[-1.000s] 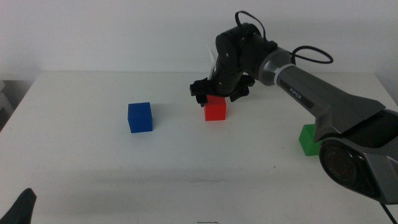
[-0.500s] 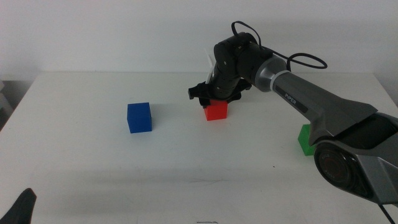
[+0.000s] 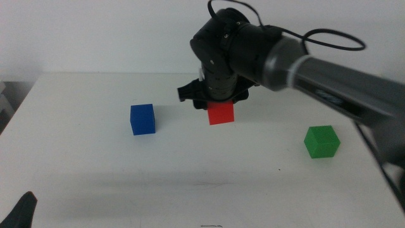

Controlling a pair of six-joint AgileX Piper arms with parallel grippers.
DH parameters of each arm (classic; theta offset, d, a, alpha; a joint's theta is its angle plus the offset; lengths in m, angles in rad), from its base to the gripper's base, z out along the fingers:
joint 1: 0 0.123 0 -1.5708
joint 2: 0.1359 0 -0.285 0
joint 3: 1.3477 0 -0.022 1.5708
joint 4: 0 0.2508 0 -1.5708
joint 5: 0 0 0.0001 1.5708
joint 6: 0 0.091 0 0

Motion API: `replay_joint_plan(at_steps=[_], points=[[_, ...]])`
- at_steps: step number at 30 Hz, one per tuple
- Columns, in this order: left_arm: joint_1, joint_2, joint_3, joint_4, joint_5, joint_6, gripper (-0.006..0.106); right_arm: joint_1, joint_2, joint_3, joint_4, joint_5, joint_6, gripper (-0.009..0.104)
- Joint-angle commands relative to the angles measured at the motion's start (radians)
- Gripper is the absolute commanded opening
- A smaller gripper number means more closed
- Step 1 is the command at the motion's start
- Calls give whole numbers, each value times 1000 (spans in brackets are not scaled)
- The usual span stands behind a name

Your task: Stack red cubes first, then green, then blue cubes in a specific spot.

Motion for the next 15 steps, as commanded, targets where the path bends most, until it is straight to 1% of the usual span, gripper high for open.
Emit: replay_joint_plan(at_steps=[1, 5, 6, 8, 10, 12, 15], points=[[-1, -20, -3, -3, -77, -4, 91, 50, -196, 112, -111, -60, 137, -1], [-1, -20, -3, -3, -77, -4, 91, 136, -330, 321, -226, -112, 342, -1], [-1, -20, -3, -3, -77, -4, 91, 156, -346, 367, -237, -138, 372, -1], [-1, -20, -3, -3, -77, -4, 91, 185, -367, 469, -233, -219, 430, -1], [-1, -20, -3, -3, -77, -4, 91, 191, -360, 528, -207, -271, 470, -1], [-1, -20, -3, -3, -77, -4, 91, 188, -343, 564, -192, -285, 493, -1], [-1, -20, -3, -3, -77, -4, 91, 187, -316, 570, -201, -291, 527, -1]])
